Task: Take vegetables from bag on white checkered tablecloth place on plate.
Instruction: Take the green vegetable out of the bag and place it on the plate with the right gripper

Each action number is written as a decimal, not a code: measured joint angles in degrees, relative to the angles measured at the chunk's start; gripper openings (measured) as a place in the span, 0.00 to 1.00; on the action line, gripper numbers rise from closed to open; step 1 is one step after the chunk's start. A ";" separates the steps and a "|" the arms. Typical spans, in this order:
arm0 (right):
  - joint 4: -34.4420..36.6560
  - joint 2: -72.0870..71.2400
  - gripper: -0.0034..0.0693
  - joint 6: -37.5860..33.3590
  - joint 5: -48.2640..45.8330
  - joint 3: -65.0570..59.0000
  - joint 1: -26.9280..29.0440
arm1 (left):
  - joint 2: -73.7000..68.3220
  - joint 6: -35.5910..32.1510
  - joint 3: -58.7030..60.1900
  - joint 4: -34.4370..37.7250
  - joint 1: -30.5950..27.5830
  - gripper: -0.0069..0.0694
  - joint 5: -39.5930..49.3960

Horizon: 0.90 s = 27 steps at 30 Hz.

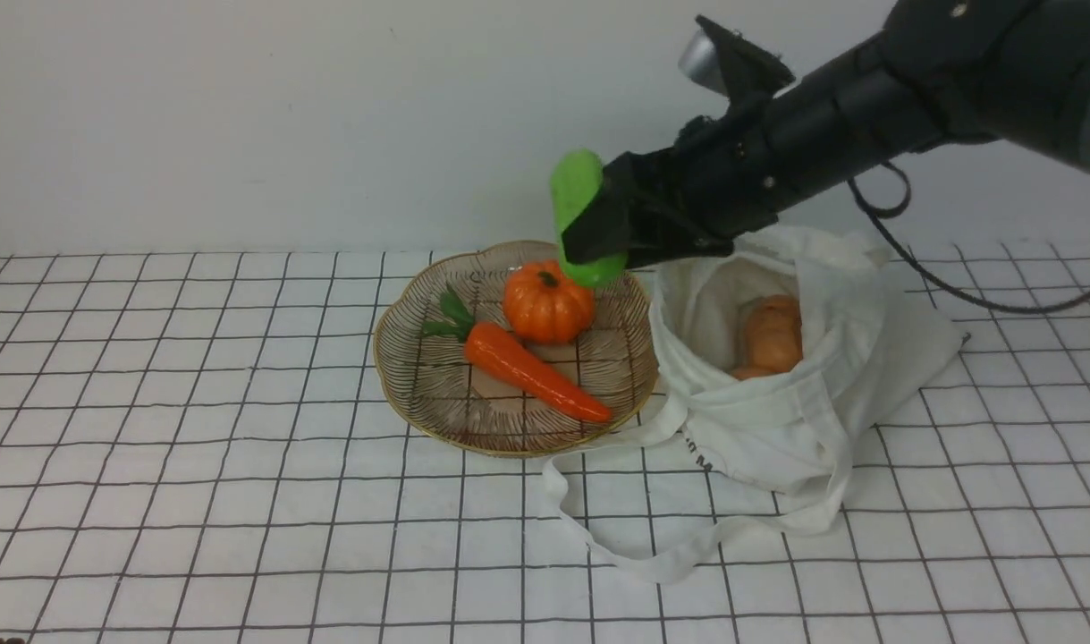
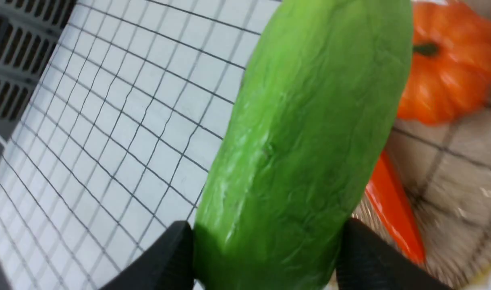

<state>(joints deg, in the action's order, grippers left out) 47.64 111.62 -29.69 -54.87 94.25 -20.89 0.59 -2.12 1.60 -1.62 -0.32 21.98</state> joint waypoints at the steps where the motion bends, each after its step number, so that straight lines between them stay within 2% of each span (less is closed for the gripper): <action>1: 0.08 0.21 0.62 -0.45 0.00 0.00 -0.24 | 0.00 0.00 0.00 0.00 0.00 0.08 0.00; 6: -0.69 6.25 0.62 -10.45 10.55 0.00 -6.75 | 0.00 0.00 0.00 0.00 0.00 0.08 0.00; 11: -0.74 8.94 0.63 -13.22 16.45 0.00 -7.99 | 0.00 0.00 0.00 0.00 0.00 0.08 0.00; 12: -0.84 9.02 0.64 -13.22 16.59 0.00 -7.99 | 0.00 0.00 0.00 0.00 0.00 0.08 0.00; 17: -5.01 9.73 0.93 -12.39 17.89 0.00 -7.99 | 0.00 0.00 0.00 0.00 0.00 0.08 0.00; 19: -6.38 9.73 0.97 -10.65 17.34 0.00 -7.93 | 0.00 0.00 0.00 0.00 0.00 0.08 0.00; 24: -10.11 8.39 1.00 -5.49 11.80 0.00 -6.20 | 0.00 0.00 0.00 0.00 0.00 0.08 0.00; 27: -12.50 5.75 0.97 -3.40 5.75 1.93 -4.29 | 0.00 0.00 0.00 0.00 0.00 0.08 0.00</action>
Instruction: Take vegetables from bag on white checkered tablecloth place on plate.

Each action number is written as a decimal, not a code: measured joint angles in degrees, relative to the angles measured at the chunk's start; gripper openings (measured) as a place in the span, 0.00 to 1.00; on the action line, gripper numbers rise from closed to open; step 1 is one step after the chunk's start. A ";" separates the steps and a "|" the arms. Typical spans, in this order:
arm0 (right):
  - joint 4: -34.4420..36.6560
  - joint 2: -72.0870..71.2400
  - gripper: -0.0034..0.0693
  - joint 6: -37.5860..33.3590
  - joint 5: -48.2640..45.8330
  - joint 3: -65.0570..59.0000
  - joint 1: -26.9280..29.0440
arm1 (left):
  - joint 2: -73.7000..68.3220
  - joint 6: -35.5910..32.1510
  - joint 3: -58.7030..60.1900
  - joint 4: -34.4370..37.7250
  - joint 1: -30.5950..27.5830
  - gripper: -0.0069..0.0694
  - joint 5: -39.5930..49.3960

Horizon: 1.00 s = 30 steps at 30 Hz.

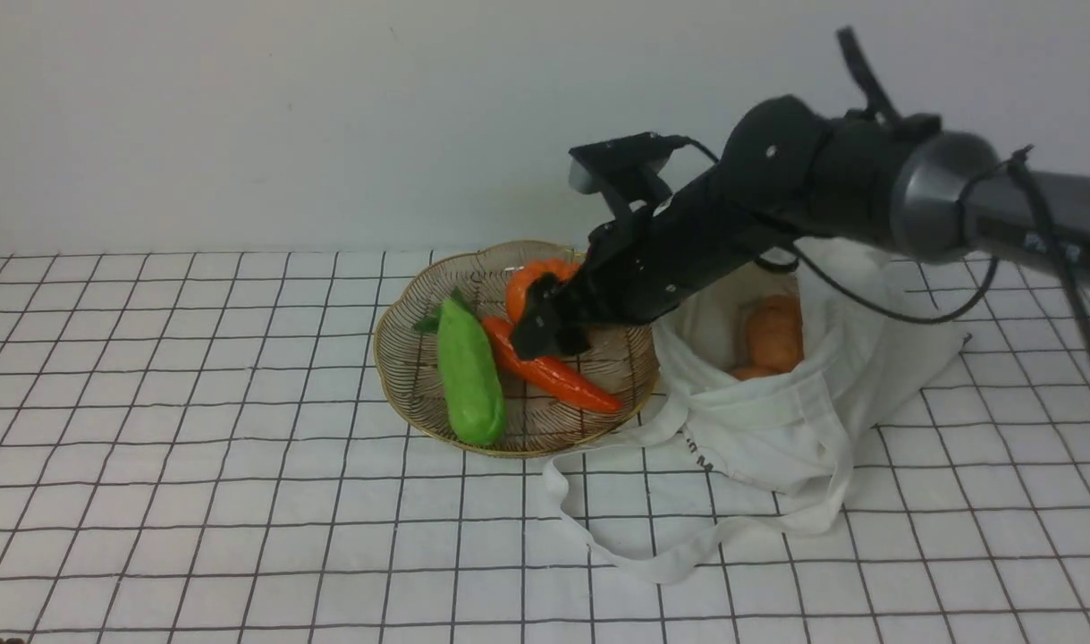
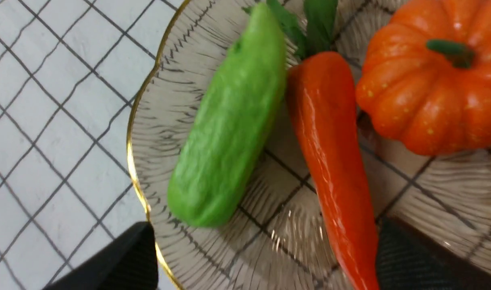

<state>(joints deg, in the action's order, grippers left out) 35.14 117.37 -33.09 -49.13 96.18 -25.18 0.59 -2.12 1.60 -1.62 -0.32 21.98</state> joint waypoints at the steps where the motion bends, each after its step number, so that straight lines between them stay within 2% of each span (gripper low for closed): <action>1: -0.93 -1.19 0.94 1.07 -2.70 1.59 0.78 | 0.00 0.00 0.00 0.00 0.00 0.08 0.00; 5: -5.01 -6.18 0.79 8.56 -15.51 10.40 3.53 | 0.00 0.00 0.00 0.00 0.00 0.08 0.00; 7: -6.41 -7.73 0.72 11.10 -18.76 13.40 4.19 | 0.00 0.00 0.00 0.00 0.00 0.08 0.00; 9: -9.83 -11.19 0.55 17.32 -21.14 18.07 4.85 | 0.00 0.00 0.00 0.00 0.00 0.08 0.00; 10: -12.12 -13.01 0.43 19.87 -21.59 18.88 4.84 | 0.00 0.00 0.00 0.00 0.00 0.08 0.00; 11: -12.43 -13.31 0.43 19.87 -21.65 18.95 4.84 | 0.00 0.00 0.00 0.00 0.00 0.08 0.00; 12: -14.28 -15.68 0.31 21.91 -22.46 19.29 4.78 | 0.00 0.00 0.00 0.00 0.00 0.08 0.00; 14: -16.88 -18.94 0.15 23.81 -23.02 18.94 4.78 | 0.00 0.00 0.00 0.00 0.00 0.08 0.00; 16: -18.64 -23.13 0.08 24.89 -23.06 17.28 4.78 | 0.00 0.00 0.00 0.00 0.00 0.08 0.00; 19: -20.55 -30.35 0.04 25.68 -23.20 11.87 4.78 | 0.00 0.00 0.00 0.00 0.00 0.08 0.00; 25: -23.66 -48.25 0.03 26.35 -23.51 -3.25 4.78 | 0.00 0.00 0.00 0.00 0.00 0.08 0.00; 28: -24.80 -60.66 0.03 26.47 -21.99 -16.73 4.78 | 0.00 0.00 0.00 0.00 0.00 0.08 0.00; 30: -25.06 -68.18 0.03 26.47 -16.88 -26.02 4.78 | 0.00 0.00 0.00 0.00 0.00 0.08 0.00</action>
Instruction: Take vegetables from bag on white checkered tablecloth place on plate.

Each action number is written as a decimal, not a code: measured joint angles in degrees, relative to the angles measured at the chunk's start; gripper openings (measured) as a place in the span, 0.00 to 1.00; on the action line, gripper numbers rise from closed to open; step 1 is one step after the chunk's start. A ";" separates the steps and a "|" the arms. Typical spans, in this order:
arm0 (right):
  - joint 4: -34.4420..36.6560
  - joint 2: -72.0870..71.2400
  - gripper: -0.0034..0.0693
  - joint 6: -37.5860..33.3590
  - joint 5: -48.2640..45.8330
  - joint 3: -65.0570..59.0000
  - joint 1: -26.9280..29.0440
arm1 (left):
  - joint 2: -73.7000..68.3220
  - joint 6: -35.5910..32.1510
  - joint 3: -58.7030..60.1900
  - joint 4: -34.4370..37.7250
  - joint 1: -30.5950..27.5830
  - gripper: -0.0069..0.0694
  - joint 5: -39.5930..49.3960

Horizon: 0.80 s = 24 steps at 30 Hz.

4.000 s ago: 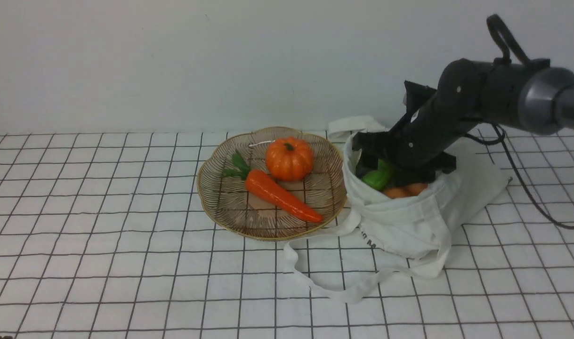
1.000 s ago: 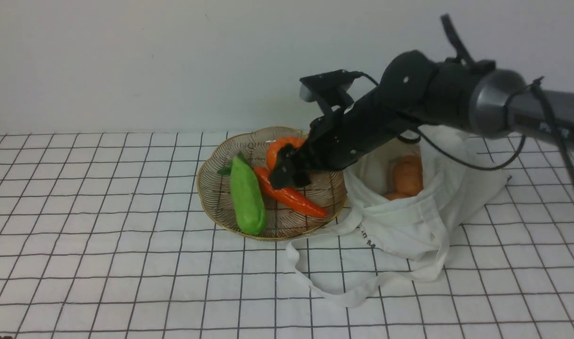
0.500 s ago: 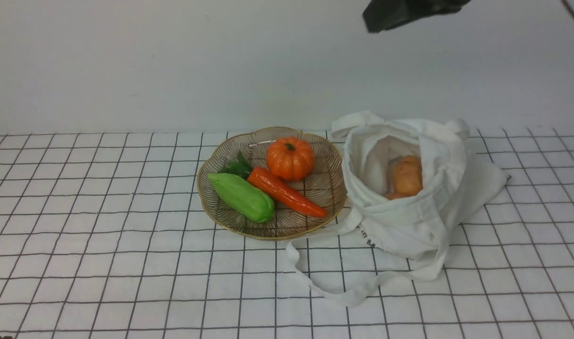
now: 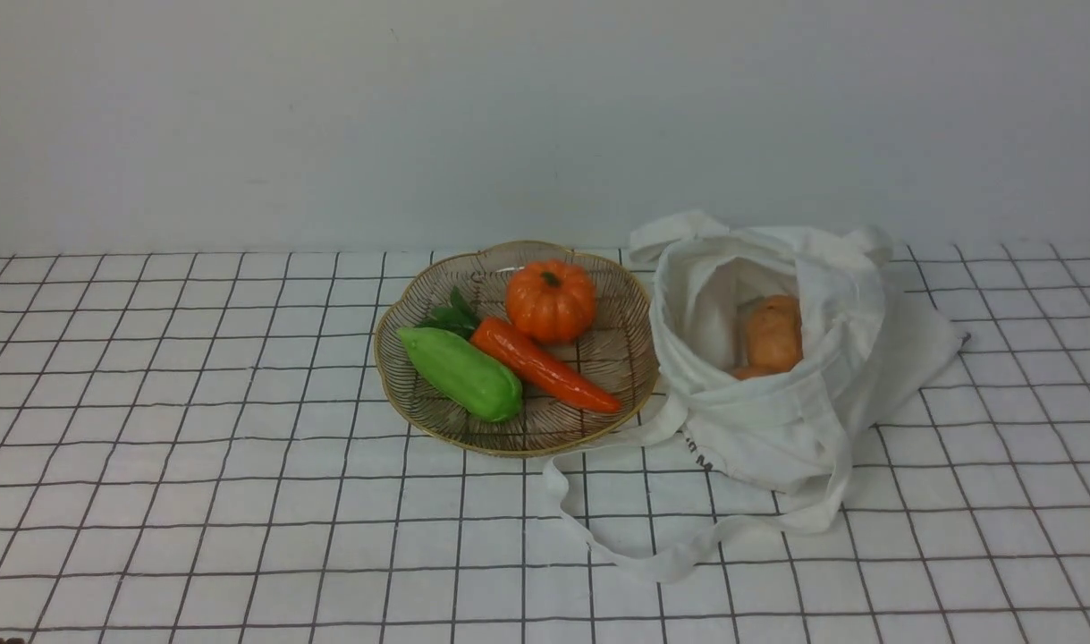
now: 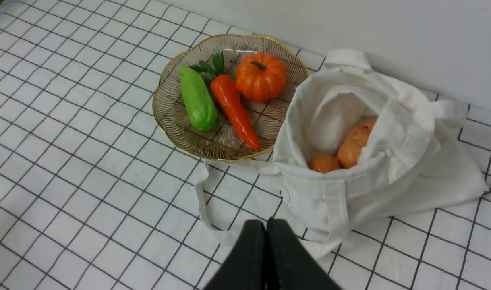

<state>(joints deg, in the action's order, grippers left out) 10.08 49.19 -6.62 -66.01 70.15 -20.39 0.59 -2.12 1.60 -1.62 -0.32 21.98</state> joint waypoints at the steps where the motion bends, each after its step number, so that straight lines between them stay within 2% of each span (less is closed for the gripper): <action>1: -0.02 -3.06 0.03 0.00 3.66 -3.97 0.00 | 0.00 0.00 0.00 0.00 0.00 0.08 0.00; 10: -0.20 -31.46 0.03 -0.66 44.86 -43.19 0.00 | 0.00 0.00 0.00 0.00 0.00 0.08 0.00; 13: -0.20 -35.22 0.03 -0.66 51.80 -48.28 0.00 | 0.00 0.00 0.00 0.00 0.00 0.08 0.00; 16: -0.20 -38.29 0.03 -0.68 55.91 -52.76 0.00 | 0.00 0.00 0.00 0.00 0.00 0.08 0.00; 24: -0.20 -38.99 0.03 -0.73 56.33 -59.92 0.00 | 0.00 0.00 0.00 0.00 0.00 0.08 0.00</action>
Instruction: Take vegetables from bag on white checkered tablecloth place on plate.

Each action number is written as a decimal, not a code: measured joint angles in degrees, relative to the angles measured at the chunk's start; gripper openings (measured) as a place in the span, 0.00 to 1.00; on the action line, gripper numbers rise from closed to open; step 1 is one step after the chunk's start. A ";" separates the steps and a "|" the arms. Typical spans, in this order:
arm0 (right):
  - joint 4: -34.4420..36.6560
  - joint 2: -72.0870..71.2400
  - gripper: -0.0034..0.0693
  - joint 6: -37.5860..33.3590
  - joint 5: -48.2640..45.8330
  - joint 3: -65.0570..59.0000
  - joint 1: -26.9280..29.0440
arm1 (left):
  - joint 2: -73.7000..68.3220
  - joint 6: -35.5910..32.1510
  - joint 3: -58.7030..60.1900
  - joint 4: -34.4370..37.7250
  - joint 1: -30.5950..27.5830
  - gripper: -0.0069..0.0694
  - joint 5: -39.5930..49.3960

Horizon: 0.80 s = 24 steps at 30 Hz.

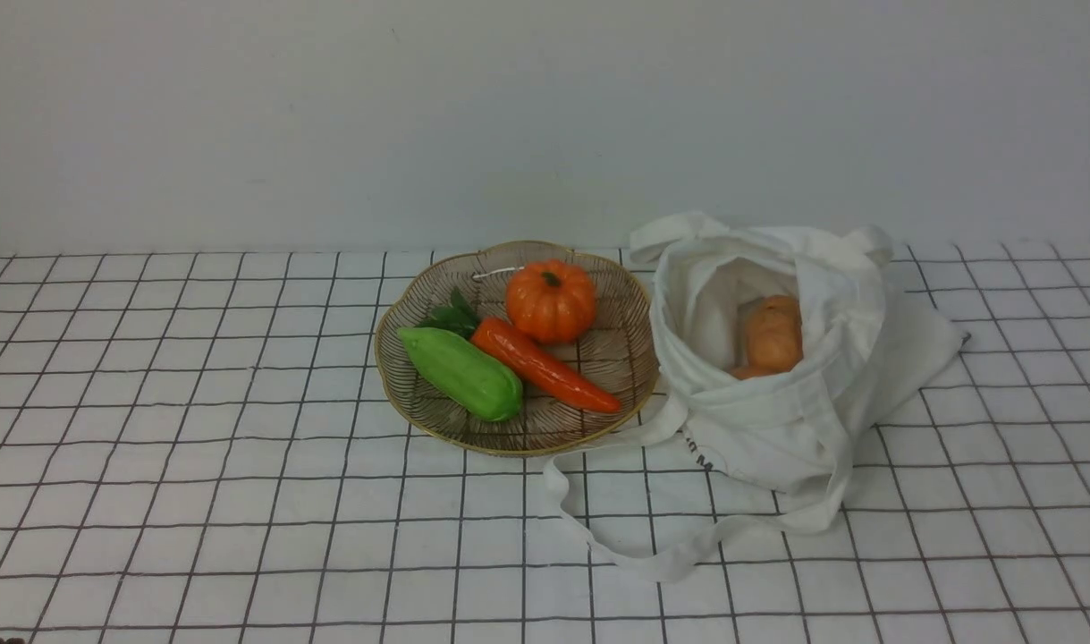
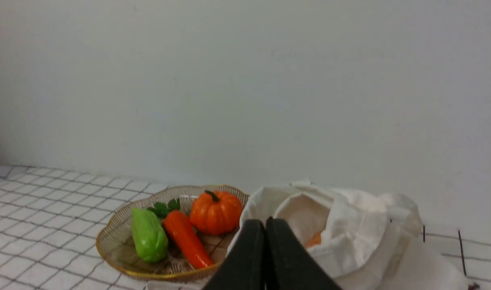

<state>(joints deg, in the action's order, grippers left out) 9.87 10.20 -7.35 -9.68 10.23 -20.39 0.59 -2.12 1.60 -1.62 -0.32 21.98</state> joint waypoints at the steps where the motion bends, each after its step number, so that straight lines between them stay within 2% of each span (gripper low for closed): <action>1: 0.00 0.00 0.03 -0.05 0.00 -0.38 0.00 | 0.00 0.00 0.00 0.00 0.00 0.08 0.00; 14: -2.09 -2.03 0.03 -0.12 -1.08 -5.16 0.56 | 0.00 0.00 0.00 0.00 0.00 0.08 0.00; 19: -2.96 -6.58 0.03 -0.12 -1.37 -10.47 5.82 | 0.00 0.00 0.00 0.00 0.00 0.08 0.00; 24: -3.25 -10.45 0.03 0.61 -4.02 -11.93 14.53 | 0.00 0.00 0.00 0.00 0.00 0.08 0.00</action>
<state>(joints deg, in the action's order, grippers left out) 6.62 -0.24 -6.74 -13.70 -1.70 -5.87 0.59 -2.12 1.60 -1.62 -0.32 21.98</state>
